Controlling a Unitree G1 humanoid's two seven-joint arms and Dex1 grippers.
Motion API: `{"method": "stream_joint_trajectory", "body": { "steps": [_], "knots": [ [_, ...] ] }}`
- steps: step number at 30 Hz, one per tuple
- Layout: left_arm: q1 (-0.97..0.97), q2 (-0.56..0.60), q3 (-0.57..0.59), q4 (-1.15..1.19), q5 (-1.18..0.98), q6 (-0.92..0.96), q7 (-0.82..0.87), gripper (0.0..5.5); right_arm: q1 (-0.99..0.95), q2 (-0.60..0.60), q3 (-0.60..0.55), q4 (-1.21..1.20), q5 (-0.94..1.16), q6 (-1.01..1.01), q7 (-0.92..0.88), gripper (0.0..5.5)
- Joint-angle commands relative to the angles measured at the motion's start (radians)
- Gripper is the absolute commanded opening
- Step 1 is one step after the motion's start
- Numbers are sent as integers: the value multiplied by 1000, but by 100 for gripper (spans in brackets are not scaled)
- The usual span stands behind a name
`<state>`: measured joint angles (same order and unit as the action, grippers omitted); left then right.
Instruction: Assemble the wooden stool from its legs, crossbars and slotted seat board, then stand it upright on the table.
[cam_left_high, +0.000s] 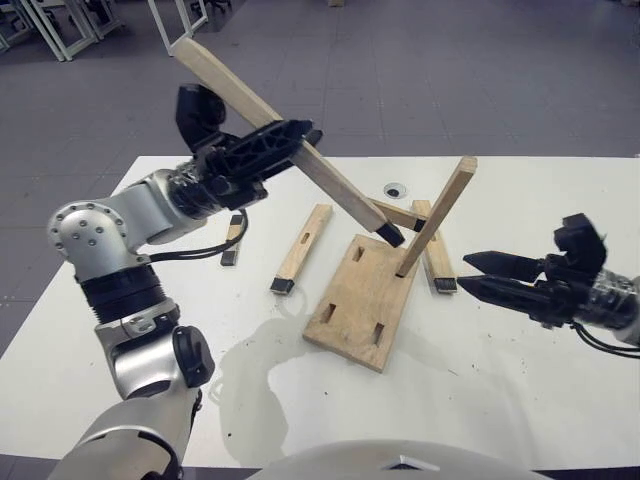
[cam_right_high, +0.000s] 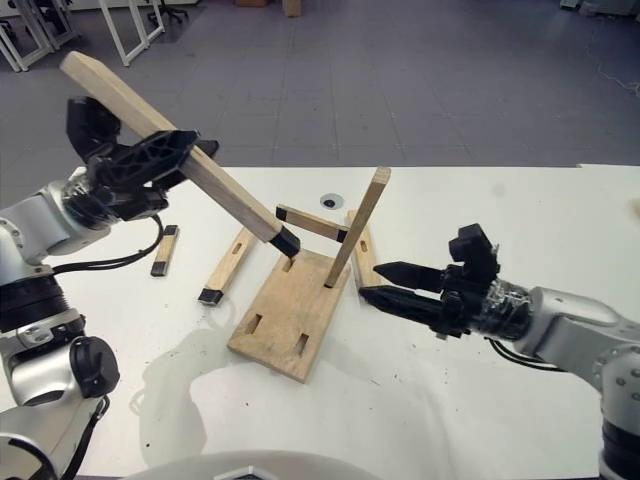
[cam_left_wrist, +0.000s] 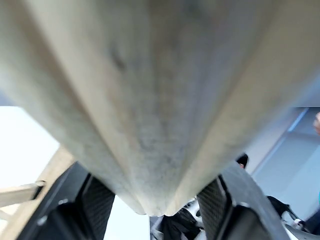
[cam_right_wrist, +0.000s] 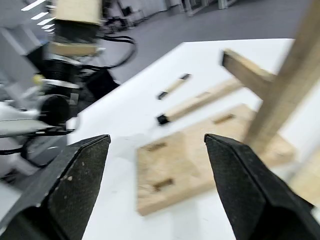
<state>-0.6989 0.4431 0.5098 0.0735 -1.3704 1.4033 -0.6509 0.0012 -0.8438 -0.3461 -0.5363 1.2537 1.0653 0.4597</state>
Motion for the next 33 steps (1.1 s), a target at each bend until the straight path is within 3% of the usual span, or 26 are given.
{"method": "stream_joint_trajectory", "body": {
  "steps": [1, 4, 7, 14, 21, 24, 29, 33],
  "knots": [
    [-3, 37, -9, -14, -3, -43, -9, 206, -17, 244, 318, -51, -339, 19, -446, 347],
    [-9, 40, -27, -21, -10, -61, -26, 206, -18, 379, 499, -116, -448, 57, -585, 347],
    [-10, 38, -50, -31, -5, -80, -22, 206, -21, 379, 582, -135, -524, 91, -586, 347],
    [6, 36, -122, -69, 48, -130, 13, 206, -29, 350, 665, -163, -605, 163, -511, 347],
    [14, 35, -139, -63, 69, -167, 29, 206, -27, 376, 671, -207, -595, 234, -458, 347],
    [15, 41, -138, -68, 68, -175, 28, 206, -22, 280, 685, -198, -612, 235, -383, 347],
    [63, 150, -191, -139, 99, -150, -91, 206, -41, -110, 708, -33, -761, -8, -56, 347],
    [160, 295, -350, -257, 281, -266, -291, 206, -138, -180, 691, 104, -830, -183, 132, 347]
  ]
}}
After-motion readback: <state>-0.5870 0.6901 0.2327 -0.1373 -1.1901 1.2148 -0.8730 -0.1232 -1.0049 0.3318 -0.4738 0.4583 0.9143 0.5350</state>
